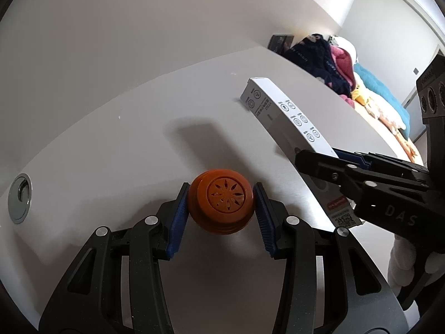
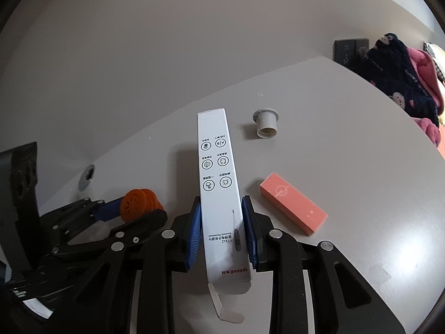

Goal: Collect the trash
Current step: 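Carry orange lid and white box over the bin and open both tools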

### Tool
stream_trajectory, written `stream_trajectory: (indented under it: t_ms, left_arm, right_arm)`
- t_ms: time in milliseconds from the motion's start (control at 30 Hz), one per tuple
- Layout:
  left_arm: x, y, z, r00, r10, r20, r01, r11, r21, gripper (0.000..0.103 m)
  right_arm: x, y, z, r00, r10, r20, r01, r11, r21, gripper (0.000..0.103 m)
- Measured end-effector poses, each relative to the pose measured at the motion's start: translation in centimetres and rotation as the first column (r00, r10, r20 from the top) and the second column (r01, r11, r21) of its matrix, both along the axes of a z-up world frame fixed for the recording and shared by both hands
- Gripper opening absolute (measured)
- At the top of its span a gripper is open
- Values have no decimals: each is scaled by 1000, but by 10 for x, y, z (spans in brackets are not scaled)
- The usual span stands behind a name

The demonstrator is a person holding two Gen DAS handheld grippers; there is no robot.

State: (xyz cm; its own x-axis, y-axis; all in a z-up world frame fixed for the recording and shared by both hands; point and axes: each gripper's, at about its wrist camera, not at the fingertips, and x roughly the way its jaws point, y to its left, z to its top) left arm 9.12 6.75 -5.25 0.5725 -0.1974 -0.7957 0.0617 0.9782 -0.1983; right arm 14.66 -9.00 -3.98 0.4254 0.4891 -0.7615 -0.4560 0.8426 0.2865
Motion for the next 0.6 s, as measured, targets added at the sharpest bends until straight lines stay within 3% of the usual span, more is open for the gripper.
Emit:
stream_trajectory:
  t_ms: [600]
  left_arm:
    - [-23, -68, 46, 990, -116, 78, 118, 993, -18, 45]
  right_arm:
    - [-52, -69, 49, 993, -109, 41, 106, 992, 70, 30]
